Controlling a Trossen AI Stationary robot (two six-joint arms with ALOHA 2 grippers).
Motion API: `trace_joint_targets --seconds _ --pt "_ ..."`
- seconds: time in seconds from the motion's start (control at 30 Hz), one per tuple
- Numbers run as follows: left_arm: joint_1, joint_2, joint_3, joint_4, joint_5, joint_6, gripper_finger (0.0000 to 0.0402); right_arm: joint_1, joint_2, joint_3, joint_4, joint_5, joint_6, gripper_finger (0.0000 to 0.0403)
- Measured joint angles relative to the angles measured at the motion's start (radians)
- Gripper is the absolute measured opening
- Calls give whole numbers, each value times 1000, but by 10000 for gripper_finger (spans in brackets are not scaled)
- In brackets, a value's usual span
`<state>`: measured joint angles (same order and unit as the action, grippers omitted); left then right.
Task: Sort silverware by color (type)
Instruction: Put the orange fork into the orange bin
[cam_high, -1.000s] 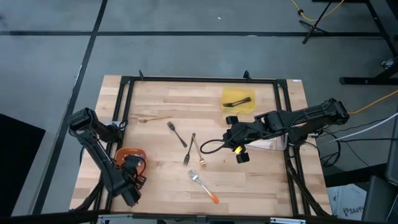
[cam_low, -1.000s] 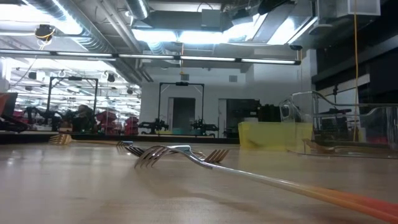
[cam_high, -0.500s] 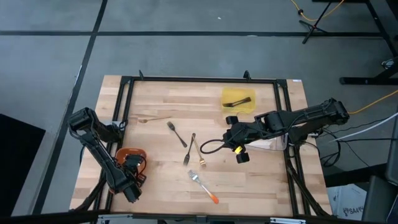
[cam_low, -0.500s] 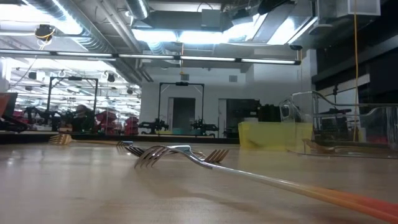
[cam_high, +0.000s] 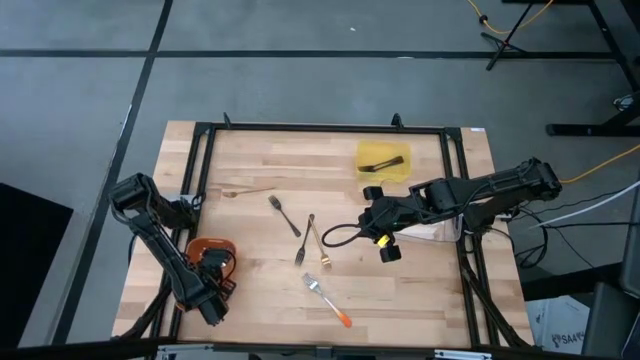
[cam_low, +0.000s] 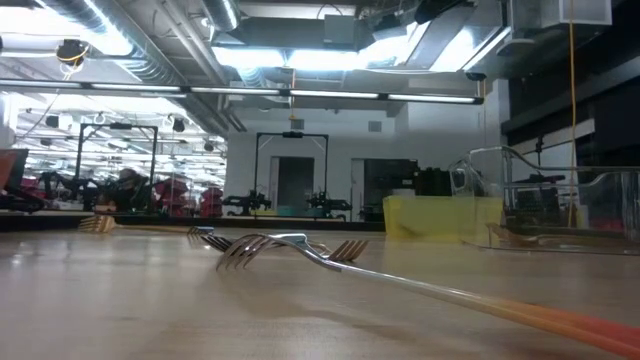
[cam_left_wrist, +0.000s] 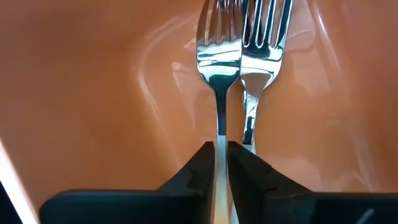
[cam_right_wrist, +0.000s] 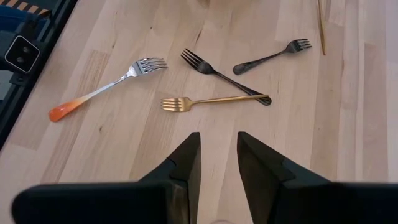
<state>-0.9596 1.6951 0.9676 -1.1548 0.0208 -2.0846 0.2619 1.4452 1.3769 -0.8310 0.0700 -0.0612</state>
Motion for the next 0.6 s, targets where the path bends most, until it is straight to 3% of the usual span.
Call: trace_joint_targets --seconds 0.3,0.6 --pt "0 0 0 -1 2 -1 57 0 0 0 0 1 0 95" --pt "-2 -9 0 -9 83 1 68 0 0 0 0 1 0 95"
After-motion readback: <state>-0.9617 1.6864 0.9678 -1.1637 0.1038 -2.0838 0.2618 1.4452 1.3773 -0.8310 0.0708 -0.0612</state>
